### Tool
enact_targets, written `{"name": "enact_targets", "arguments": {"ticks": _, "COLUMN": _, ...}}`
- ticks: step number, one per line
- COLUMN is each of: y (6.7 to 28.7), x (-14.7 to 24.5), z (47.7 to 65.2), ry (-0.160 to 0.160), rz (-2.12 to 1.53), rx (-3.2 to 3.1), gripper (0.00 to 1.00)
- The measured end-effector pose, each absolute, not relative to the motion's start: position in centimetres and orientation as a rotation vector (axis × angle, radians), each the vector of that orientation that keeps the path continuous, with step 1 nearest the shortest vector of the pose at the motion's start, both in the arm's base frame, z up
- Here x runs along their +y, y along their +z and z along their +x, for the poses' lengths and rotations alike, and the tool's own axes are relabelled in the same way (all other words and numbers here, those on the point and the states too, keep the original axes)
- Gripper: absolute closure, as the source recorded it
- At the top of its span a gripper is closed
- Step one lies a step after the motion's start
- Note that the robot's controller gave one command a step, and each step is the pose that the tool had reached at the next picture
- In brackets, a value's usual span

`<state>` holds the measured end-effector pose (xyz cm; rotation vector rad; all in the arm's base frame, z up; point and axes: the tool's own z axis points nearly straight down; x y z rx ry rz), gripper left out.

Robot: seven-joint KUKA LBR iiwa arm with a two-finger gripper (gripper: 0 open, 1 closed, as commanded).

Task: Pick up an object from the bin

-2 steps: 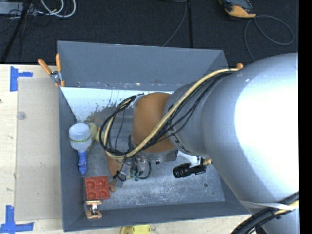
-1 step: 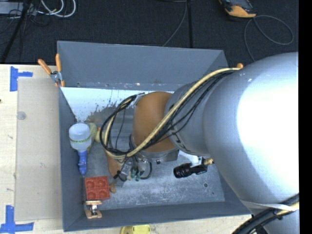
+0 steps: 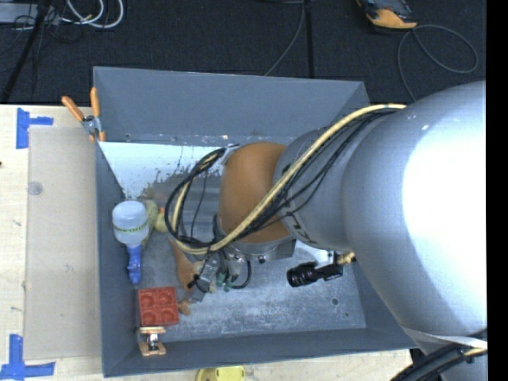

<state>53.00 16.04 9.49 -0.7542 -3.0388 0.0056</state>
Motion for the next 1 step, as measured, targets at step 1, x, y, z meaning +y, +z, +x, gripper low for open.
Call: {"name": "enact_targets", "arguments": {"ticks": 1, "y": 11.56, "x": 16.07, "z": 53.07, "ry": 0.004, "rz": -0.752, "rx": -3.042, "gripper": 1.00}}
